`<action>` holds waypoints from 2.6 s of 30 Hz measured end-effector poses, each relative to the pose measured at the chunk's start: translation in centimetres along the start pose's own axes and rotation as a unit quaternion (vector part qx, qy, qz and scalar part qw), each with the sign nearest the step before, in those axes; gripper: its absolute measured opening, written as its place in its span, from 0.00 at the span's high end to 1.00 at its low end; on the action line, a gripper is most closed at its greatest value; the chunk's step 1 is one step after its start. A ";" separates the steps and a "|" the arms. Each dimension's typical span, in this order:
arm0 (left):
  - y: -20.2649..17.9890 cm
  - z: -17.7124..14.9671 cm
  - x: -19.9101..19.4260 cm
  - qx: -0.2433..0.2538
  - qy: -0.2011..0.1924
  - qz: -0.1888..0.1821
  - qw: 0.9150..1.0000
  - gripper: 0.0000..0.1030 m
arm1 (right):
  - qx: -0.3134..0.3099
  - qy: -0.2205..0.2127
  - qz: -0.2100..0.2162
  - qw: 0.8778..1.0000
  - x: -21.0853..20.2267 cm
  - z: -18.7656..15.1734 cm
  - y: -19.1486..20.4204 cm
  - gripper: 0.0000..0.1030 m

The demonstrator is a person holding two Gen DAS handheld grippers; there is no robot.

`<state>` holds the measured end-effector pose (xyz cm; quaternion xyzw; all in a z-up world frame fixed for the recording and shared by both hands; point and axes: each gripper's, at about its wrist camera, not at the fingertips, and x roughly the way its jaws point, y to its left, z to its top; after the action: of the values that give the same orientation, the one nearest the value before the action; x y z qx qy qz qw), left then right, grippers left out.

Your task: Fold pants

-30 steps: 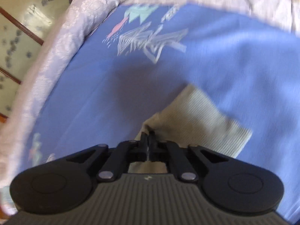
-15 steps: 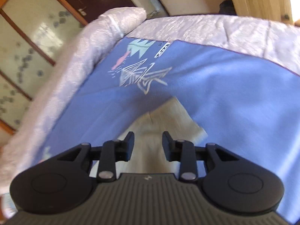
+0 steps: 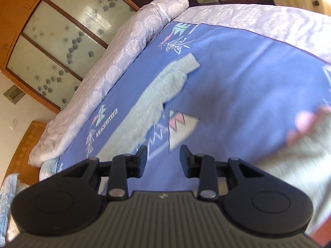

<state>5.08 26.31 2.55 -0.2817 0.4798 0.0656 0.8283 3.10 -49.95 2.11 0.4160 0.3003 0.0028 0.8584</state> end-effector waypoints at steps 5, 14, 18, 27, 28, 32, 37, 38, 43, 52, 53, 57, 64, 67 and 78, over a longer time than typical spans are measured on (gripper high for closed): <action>-0.4 -0.6 1.3 -0.017 0.003 -0.011 1.000 0.77 | 0.030 -0.003 -0.012 0.999 -2.1 -1.9 -2.0 0.63; 2.2 -2.1 -2.4 -0.043 -0.025 0.025 0.998 0.88 | 0.041 -0.008 -0.010 0.999 -2.6 -2.2 -2.0 0.63; 2.9 -2.5 -1.9 -0.042 0.004 0.043 0.998 0.55 | 0.031 0.012 -0.008 0.999 0.5 -1.4 -0.9 0.62; -5.0 5.9 -3.5 0.122 -0.135 0.123 0.976 0.32 | -0.032 0.016 -0.021 0.999 7.1 4.7 3.6 0.60; -6.5 7.0 -2.5 0.151 -0.146 0.134 0.968 0.27 | -0.034 0.015 -0.027 0.999 8.5 5.8 4.1 0.60; -14.9 9.6 5.5 0.345 -0.167 0.188 0.904 0.17 | -0.019 0.019 -0.068 0.997 14.9 10.5 5.2 0.56; -20.9 10.1 14.8 0.468 -0.128 0.198 0.852 0.17 | -0.007 0.016 -0.132 0.991 23.1 15.4 5.6 0.56; -21.4 10.3 15.9 0.471 -0.122 0.190 0.853 0.18 | -0.014 0.013 -0.146 0.989 24.6 16.1 5.8 0.55; -22.4 11.0 20.0 0.483 -0.075 0.154 0.859 0.58 | -0.003 0.022 -0.208 0.978 30.8 18.5 5.1 0.48; -22.3 9.1 14.4 0.492 -0.127 0.138 0.850 0.89 | 0.005 -0.013 -0.227 0.974 29.7 17.4 5.1 0.97; -22.2 8.7 12.7 0.487 -0.139 0.130 0.852 0.89 | -0.002 -0.023 -0.221 0.975 28.2 17.1 5.6 0.97; -20.9 5.7 5.4 0.475 -0.182 0.100 0.855 0.89 | -0.022 -0.067 -0.179 0.981 19.7 15.4 7.5 0.97; -14.9 -3.7 -5.0 0.480 -0.191 0.068 0.853 0.89 | -0.007 -0.110 -0.116 0.987 1.6 8.9 3.8 0.97; -11.9 -8.1 -6.6 0.476 -0.173 0.063 0.860 0.89 | -0.003 -0.114 -0.121 0.986 -4.2 4.4 0.9 0.97; -5.9 -14.7 -6.0 0.430 -0.069 0.056 0.899 0.73 | 0.086 -0.070 -0.210 0.971 -7.0 -6.5 -8.3 0.87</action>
<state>-7.02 14.55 4.38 0.1340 0.4182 -0.0815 0.8947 -8.07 -52.49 -3.30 0.4150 0.3192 -0.2322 0.8198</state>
